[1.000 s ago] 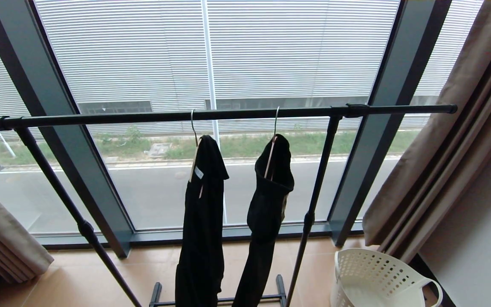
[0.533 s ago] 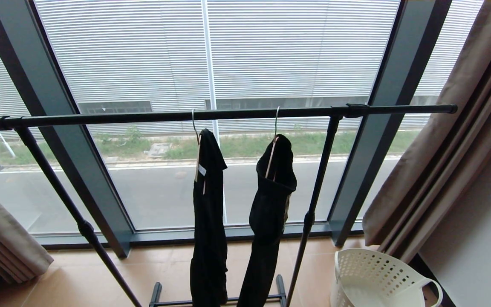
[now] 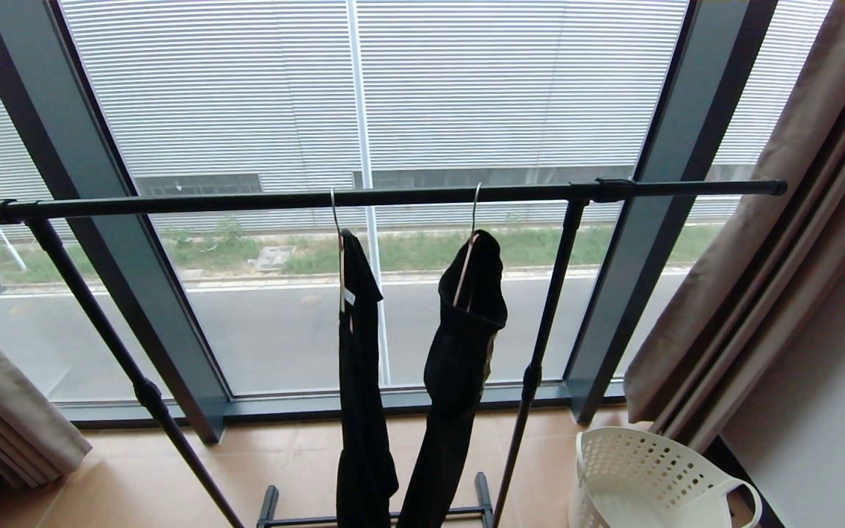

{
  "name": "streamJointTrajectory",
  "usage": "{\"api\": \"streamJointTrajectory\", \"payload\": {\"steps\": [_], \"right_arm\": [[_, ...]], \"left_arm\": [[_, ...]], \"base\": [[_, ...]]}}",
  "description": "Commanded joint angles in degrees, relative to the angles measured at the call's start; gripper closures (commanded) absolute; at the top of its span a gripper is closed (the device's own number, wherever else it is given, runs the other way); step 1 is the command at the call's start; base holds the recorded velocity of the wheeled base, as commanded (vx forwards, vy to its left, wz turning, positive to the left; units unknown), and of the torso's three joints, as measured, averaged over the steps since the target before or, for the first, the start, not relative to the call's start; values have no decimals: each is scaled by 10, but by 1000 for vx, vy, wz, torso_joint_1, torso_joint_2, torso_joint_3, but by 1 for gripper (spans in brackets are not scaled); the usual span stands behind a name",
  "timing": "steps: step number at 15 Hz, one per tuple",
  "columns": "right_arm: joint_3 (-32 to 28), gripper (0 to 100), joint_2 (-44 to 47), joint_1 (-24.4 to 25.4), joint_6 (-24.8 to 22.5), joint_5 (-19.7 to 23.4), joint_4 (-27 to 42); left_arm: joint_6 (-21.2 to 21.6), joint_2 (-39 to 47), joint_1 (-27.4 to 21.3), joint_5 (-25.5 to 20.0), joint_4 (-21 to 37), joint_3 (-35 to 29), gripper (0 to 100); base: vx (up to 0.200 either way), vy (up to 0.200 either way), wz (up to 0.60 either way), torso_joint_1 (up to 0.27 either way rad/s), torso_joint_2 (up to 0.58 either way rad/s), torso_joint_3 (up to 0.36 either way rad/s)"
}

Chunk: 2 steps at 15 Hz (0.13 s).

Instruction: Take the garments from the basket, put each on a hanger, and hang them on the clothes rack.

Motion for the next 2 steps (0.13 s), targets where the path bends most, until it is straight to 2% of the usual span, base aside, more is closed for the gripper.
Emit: {"api": "streamJointTrajectory", "payload": {"steps": [1,2], "right_arm": [[0,0,1,0,0,2,0],[0,0,2,0,0,6,0]], "left_arm": [[-1,1,0,0,0,0,0],[-1,1,0,0,0,0,0]], "base": [[0,0,0,0,0,0],[0,0,0,0,0,0]]}}
